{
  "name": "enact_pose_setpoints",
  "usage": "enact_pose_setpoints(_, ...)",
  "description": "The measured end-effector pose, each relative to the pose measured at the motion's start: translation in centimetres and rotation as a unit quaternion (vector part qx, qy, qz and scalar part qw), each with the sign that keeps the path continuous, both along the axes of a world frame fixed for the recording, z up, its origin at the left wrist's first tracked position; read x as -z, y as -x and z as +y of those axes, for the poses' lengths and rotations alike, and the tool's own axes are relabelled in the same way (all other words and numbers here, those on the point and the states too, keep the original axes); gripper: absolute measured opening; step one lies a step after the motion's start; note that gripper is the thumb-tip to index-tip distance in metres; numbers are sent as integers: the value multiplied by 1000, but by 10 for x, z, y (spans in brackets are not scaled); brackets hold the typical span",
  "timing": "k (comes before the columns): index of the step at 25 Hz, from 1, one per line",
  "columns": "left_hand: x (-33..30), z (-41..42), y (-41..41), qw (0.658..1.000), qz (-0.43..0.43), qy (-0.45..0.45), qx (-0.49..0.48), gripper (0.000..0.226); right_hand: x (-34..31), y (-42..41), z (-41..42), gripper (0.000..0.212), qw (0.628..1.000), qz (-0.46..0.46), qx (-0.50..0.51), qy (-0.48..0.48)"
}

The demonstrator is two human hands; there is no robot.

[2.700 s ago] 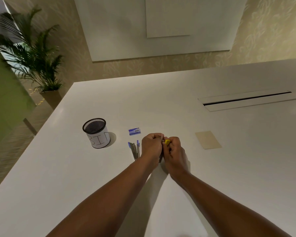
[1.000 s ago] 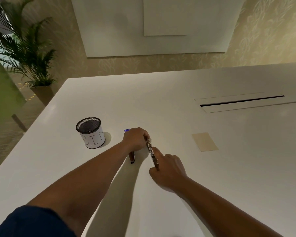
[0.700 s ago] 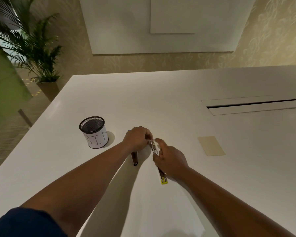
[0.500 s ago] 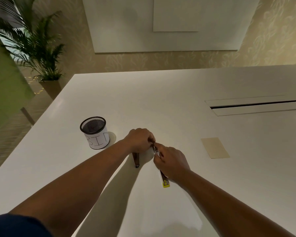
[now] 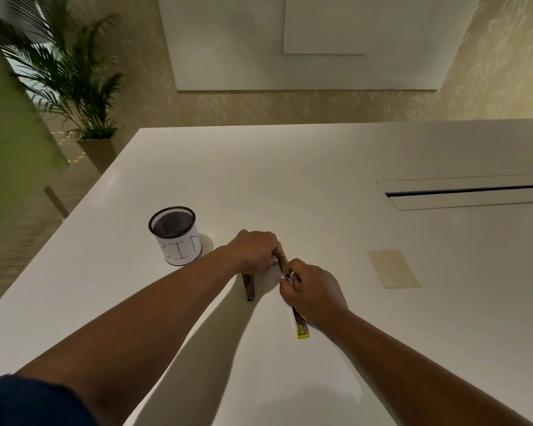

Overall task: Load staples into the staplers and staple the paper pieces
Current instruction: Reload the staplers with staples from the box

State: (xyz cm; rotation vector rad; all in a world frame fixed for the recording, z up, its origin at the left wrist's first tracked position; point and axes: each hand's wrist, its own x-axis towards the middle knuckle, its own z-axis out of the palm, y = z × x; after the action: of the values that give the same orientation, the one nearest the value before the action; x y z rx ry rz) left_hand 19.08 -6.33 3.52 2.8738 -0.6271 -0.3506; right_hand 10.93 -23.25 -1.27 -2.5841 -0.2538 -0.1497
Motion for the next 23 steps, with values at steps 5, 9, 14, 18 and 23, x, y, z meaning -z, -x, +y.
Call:
enact_pose_setpoints(5, -2, 2, 4, 999, 41, 30, -20, 33, -5, 1, 2, 22, 1000, -4, -11, 11)
enact_pose_setpoints(9, -3, 4, 10, 996, 54, 55, -46, 40, -9, 0, 3, 40, 999, 2, -26, 34)
enact_pose_setpoints(14, -10, 3, 12, 995, 69, 44, -53, 45, -11, -7, 6, 42, 998, 20, -14, 63)
enact_pose_setpoints(18, -11, 2, 11, 995, 72, 37, -54, 48, -10, -9, 6, 30, 998, 20, -11, 62)
enact_pose_setpoints(23, -12, -1, 10, 995, 78, 20, -53, 49, -9, -8, 5, 21, 999, 20, -12, 44)
